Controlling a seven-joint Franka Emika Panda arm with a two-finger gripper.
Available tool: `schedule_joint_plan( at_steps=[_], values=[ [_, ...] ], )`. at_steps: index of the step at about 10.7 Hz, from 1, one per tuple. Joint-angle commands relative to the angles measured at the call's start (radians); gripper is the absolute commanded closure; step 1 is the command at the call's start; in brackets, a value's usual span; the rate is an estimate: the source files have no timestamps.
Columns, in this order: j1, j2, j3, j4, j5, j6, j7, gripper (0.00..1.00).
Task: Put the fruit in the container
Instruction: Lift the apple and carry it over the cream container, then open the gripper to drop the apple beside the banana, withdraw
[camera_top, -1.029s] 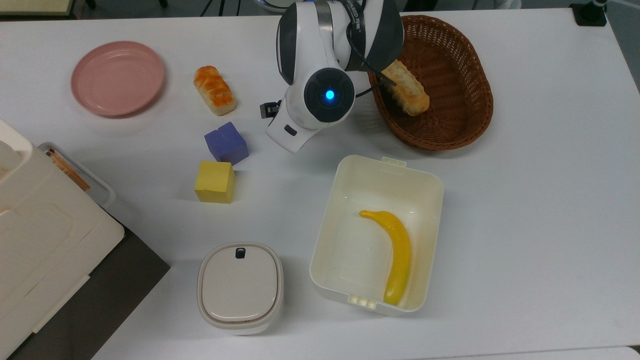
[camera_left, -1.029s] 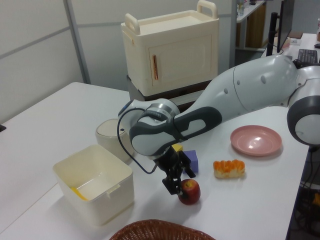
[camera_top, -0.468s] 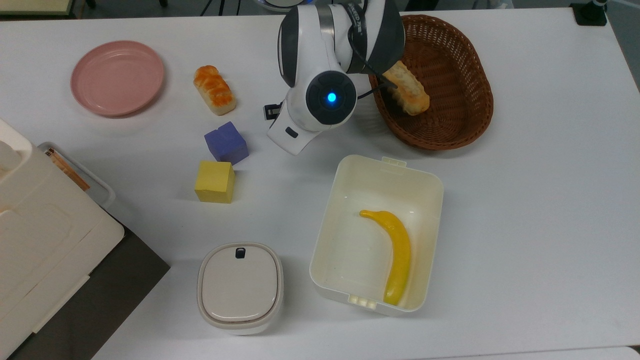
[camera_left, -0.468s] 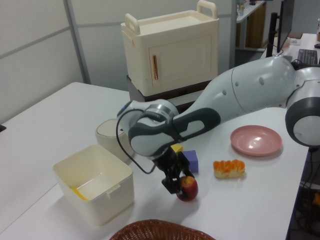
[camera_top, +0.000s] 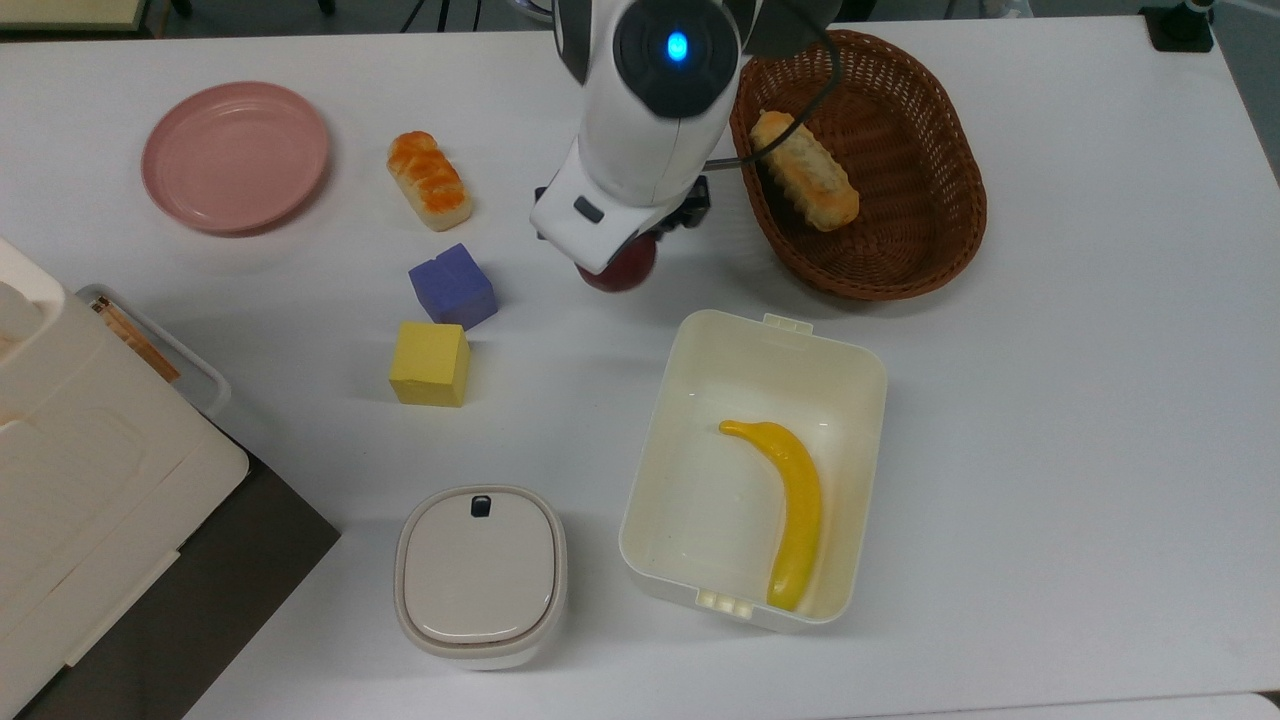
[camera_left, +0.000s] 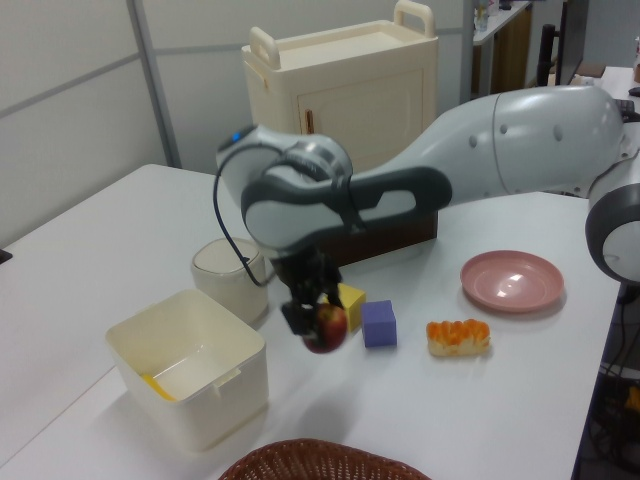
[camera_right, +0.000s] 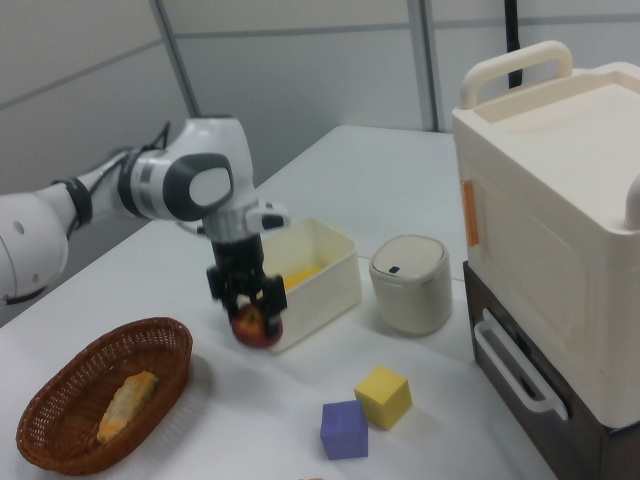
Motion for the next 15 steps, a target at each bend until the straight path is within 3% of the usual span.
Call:
schedule_joint_plan(
  at_steps=[1,3,4,5,6,9,13,15],
  values=[
    [0.017,-0.029,-0.004,0.026,0.114,0.242,0.231,0.88],
    [0.049,-0.023,0.009,0.019,0.126,0.462,0.412,0.75],
    [0.063,-0.018,0.009,0.015,0.126,0.538,0.492,0.61],
    [0.077,-0.015,0.009,0.015,0.12,0.565,0.538,0.22],
    [0.085,-0.017,0.009,0.015,0.111,0.565,0.542,0.0],
    [0.073,-0.032,-0.001,0.015,0.106,0.502,0.528,0.0],
    [-0.047,-0.135,-0.006,0.017,0.1,0.127,0.145,0.0],
    [-0.087,-0.141,-0.006,0.015,0.037,0.082,0.013,0.0]
  ],
)
